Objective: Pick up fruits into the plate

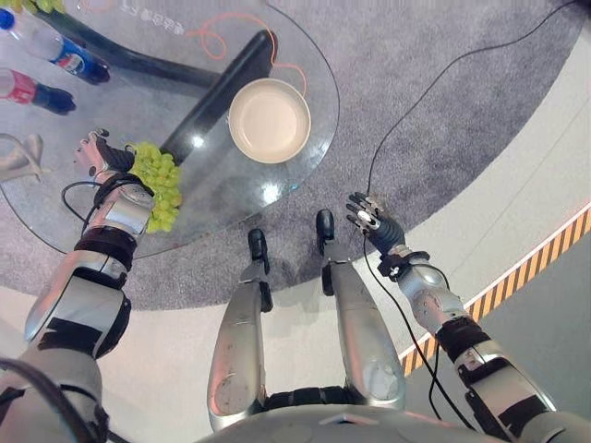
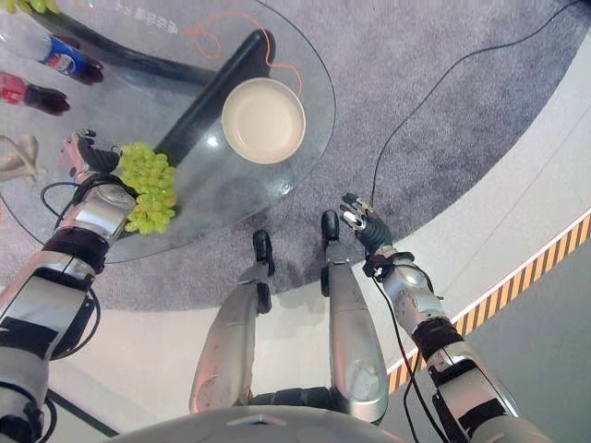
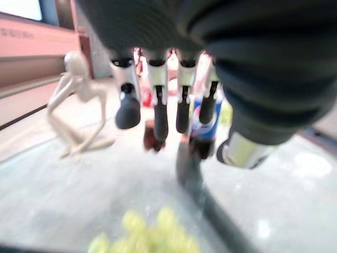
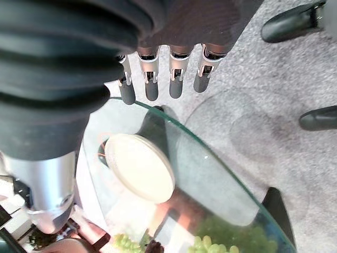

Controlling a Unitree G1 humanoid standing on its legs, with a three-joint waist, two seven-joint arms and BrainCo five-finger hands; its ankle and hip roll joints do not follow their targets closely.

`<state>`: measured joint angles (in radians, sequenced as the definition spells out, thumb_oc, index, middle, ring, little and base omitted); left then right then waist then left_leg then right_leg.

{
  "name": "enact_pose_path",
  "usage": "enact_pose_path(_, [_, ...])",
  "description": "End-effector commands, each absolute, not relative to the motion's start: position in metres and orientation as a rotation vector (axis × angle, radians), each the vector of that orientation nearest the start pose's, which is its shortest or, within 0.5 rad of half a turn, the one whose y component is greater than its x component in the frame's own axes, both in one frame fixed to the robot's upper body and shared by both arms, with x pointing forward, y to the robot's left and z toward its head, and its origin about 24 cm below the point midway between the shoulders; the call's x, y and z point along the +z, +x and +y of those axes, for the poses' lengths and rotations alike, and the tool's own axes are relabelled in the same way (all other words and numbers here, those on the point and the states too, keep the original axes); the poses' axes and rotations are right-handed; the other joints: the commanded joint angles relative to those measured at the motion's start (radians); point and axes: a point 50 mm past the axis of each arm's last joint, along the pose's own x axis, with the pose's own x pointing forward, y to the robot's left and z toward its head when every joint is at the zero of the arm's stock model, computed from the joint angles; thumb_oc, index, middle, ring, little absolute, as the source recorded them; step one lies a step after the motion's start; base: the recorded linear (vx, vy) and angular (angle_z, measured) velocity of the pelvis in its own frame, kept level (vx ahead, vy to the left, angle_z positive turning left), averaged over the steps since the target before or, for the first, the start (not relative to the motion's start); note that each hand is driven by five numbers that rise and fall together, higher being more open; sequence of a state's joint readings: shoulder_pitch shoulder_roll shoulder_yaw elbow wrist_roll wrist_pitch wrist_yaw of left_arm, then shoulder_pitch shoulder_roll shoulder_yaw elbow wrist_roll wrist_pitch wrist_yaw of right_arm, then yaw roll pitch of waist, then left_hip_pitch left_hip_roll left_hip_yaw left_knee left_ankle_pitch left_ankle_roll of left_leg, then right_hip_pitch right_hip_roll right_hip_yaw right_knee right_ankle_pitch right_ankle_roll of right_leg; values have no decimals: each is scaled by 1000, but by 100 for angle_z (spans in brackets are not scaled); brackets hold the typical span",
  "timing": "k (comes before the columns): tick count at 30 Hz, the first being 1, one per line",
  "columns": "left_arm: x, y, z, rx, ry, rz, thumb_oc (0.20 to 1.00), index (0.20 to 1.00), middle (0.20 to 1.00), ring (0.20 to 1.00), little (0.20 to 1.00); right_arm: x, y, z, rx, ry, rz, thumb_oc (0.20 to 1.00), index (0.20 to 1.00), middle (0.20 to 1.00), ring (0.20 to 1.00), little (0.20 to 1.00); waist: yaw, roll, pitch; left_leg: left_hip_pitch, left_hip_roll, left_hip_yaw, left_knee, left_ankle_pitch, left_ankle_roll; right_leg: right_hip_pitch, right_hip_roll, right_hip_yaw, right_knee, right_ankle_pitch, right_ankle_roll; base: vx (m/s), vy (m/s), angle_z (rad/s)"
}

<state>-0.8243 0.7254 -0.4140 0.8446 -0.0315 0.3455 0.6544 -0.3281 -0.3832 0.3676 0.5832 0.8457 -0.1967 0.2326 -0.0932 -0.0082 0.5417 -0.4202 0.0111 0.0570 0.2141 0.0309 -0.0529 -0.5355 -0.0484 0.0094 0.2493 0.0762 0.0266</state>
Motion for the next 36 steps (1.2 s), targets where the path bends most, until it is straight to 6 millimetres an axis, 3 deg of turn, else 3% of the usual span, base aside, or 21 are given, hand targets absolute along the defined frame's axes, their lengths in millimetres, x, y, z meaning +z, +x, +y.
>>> enact_pose_path(1, [149, 344, 336, 866, 1011, 130, 200, 200, 200, 200, 200, 11, 285, -181, 299, 341, 111, 1000, 1000, 1000, 1000, 1000, 0, 62, -22, 46, -65, -36, -43, -32, 28, 43, 49, -43, 71, -132, 13, 34, -19, 5])
enact_pose_path(5, [142, 344, 331, 804, 1032, 116, 200, 200, 200, 200, 200, 9, 282, -181, 288, 345, 124, 1000, 1000, 1000, 1000, 1000, 4, 64, -22, 70, -65, -38, -44, -37, 28, 73, 42, -49, 66, -137, 14, 16, -13, 9])
enact_pose_path(6, [141, 343, 331, 793, 1029, 114, 310, 310, 310, 310, 310, 8, 282, -181, 286, 345, 126, 1000, 1000, 1000, 1000, 1000, 4, 65, -22, 74, -65, -38, -45, -37, 28, 78, 41, -50, 65, -137, 15, 5, -8, 5])
enact_pose_path(7, [135, 342, 329, 755, 985, 123, 1000, 1000, 1000, 1000, 1000, 6, 280, -181, 281, 346, 134, 1000, 1000, 1000, 1000, 1000, 5, 67, -22, 90, -64, -38, -52, -39, 28, 93, 39, -52, 59, -137, 17, 1, -8, 4])
enact_pose_path(11, [110, 337, 325, 690, 798, 161, 1000, 1000, 1000, 1000, 1000, 0, 276, -183, 269, 351, 153, 1000, 1000, 1000, 1000, 1000, 7, 70, -22, 128, -64, -41, -71, -39, 29, 132, 33, -55, 42, -137, 21, 1, -2, 1])
enact_pose_path(14, [73, 326, 319, 655, 580, 241, 1000, 1000, 1000, 1000, 1000, -9, 270, -185, 260, 350, 187, 1000, 1000, 1000, 1000, 1000, 8, 70, -42, 153, -66, -41, -79, -40, 29, 163, 22, -60, 29, -139, 22, 39, 14, 5])
enact_pose_path(16, [66, 323, 319, 647, 546, 266, 1000, 1000, 1000, 1000, 1000, -11, 269, -186, 257, 351, 195, 1000, 1000, 1000, 1000, 1000, 8, 69, -48, 158, -66, -40, -78, -43, 29, 170, 19, -61, 27, -140, 22, 31, 12, 9])
enact_pose_path(23, [12, 305, 302, 648, 451, 439, 1000, 1000, 1000, 1000, 1000, -21, 266, -181, 255, 360, 246, 1000, 1000, 1000, 1000, 1000, 7, 52, -71, 177, -61, -31, -67, -49, 31, 203, 15, -63, 15, -140, 19, 33, 5, 2])
enact_pose_path(36, [21, 318, 305, 743, 530, 486, 1000, 1000, 1000, 1000, 1000, -7, 290, -158, 326, 347, 233, 1000, 1000, 1000, 1000, 1000, 3, -13, -22, 82, -40, -15, -3, -47, 37, 113, 58, -26, 60, -128, 12, -51, -25, -6])
